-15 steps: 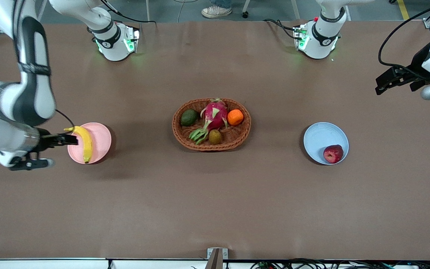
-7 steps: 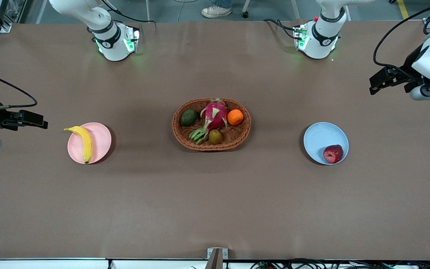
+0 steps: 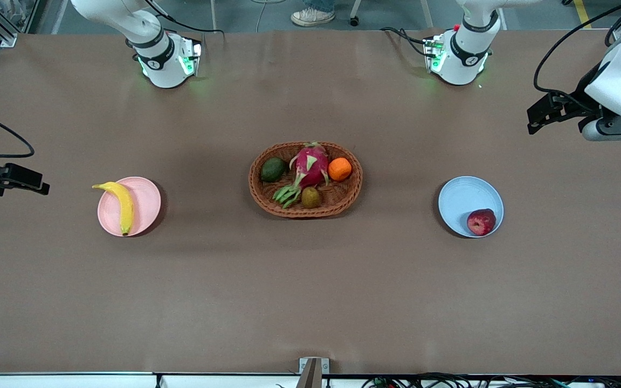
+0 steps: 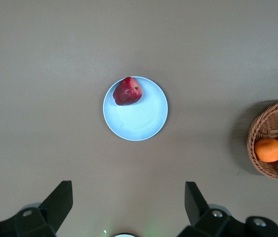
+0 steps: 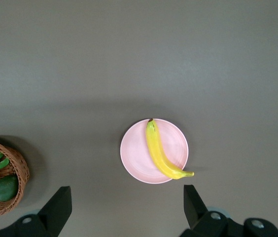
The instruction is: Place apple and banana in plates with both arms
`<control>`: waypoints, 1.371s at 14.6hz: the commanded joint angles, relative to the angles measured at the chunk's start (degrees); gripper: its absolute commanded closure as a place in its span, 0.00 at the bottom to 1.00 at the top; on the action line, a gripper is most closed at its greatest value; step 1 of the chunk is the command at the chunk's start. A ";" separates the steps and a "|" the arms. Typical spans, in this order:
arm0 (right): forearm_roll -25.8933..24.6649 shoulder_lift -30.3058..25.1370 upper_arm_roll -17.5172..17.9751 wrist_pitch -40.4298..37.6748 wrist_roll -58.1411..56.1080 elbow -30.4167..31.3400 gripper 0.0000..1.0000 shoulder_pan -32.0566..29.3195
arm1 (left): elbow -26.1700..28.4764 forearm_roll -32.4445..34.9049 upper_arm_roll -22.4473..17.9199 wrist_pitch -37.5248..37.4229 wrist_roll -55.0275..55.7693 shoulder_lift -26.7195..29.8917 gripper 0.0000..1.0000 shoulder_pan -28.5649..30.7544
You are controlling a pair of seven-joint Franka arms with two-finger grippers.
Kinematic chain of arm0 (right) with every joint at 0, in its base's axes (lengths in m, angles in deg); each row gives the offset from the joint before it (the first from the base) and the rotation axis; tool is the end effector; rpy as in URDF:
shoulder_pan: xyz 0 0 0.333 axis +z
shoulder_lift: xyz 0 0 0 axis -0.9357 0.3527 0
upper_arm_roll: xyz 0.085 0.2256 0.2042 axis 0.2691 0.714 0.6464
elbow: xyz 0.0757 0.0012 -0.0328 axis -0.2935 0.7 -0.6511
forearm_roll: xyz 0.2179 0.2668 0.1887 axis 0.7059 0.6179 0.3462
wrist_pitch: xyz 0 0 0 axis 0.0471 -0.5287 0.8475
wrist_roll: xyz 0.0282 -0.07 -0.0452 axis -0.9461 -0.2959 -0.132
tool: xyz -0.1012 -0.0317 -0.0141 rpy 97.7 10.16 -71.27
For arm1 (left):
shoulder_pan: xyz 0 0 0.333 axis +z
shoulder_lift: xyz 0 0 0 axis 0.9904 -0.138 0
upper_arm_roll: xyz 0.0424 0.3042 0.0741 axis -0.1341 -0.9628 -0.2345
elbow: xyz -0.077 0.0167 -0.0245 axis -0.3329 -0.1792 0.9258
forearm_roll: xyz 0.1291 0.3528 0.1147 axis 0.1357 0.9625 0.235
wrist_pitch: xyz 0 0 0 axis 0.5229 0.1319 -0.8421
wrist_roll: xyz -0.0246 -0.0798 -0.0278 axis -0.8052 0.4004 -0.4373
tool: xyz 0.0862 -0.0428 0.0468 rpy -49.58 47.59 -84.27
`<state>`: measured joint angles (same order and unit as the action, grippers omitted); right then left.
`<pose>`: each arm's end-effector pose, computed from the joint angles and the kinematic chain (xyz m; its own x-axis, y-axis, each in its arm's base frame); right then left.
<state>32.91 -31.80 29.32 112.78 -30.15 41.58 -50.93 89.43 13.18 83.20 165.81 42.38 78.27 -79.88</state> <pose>0.6328 -0.0430 0.5923 0.9996 -0.0010 -0.0269 -0.0028 -0.9977 -0.0677 0.5311 -0.0820 0.6408 0.9995 -0.0166 -0.0271 -0.0173 -0.9995 -0.0264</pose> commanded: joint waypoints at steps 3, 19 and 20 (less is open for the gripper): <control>-10.49 -6.67 25.88 2.48 1.52 2.14 0.00 -20.16 | 0.67 -0.69 -0.41 0.16 -1.94 1.41 0.00 0.54; -11.73 -25.40 26.17 9.96 7.41 24.91 0.00 -20.26 | 0.58 -0.60 -0.32 -0.98 -1.94 1.32 0.00 0.45; -11.64 -25.58 26.17 9.34 7.49 25.17 0.00 -20.44 | 0.49 -0.60 -0.32 -0.98 -2.02 1.24 0.00 0.45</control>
<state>22.54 -54.58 54.27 121.82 -23.78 63.33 -70.24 89.44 13.18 82.83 165.37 41.41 78.51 -79.73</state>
